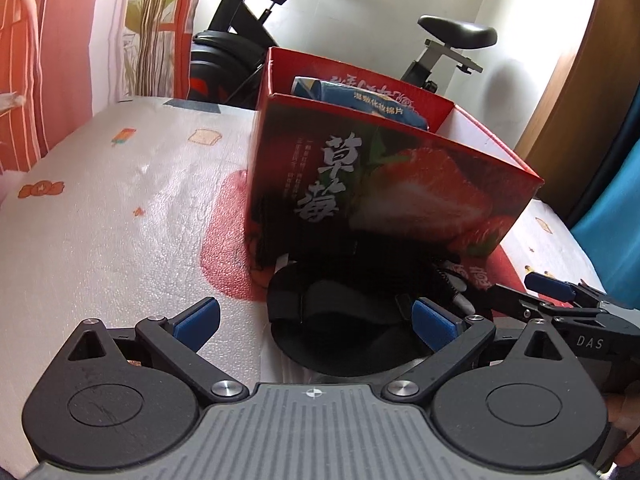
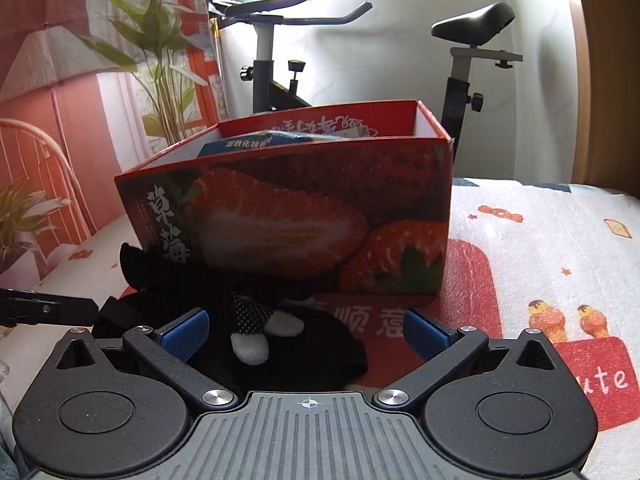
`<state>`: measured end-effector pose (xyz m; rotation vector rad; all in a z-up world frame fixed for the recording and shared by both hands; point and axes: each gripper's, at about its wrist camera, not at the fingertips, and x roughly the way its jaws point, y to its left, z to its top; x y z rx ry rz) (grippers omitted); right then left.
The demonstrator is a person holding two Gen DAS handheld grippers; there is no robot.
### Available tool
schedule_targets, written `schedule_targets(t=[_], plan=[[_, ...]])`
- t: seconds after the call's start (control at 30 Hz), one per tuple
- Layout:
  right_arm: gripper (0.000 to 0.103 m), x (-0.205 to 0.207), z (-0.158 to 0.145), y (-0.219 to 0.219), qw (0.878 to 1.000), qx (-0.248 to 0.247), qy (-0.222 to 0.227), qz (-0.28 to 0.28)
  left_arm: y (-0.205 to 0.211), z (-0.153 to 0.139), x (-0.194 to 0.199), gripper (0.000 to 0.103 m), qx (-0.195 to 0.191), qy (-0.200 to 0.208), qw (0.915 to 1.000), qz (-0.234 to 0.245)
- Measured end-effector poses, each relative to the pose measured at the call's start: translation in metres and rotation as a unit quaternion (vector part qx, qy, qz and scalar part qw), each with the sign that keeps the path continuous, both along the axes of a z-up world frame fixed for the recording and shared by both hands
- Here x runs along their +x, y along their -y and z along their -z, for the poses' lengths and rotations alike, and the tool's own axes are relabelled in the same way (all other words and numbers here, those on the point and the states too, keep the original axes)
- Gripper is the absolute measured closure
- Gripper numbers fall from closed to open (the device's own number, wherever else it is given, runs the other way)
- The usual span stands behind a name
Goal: Organize soft objects
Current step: 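Withdraw both grippers from the box toward the black cloth item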
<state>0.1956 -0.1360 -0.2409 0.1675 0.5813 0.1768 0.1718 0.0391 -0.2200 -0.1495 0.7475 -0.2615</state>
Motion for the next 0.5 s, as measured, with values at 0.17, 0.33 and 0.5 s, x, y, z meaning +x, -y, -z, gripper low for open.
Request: schedule_targets(t=[0.17,0.33,0.5], plan=[[0.001,0.001,0.004,-0.001,1.0,0.003,-0.008,-0.009,-0.005,0.0,0.003,0.0,-0.008,-0.004,0.9999,-0.01],[0.01,0.009,0.005,-0.005,1.0,-0.002,-0.022,-0.018,-0.012,0.0,0.011,0.0,-0.028,-0.017,0.9994,-0.014],[0.015,0.017,0.006,-0.01,0.999,-0.002,-0.033,-0.034,-0.017,-0.006,0.023,0.001,-0.04,-0.017,0.9989,-0.02]])
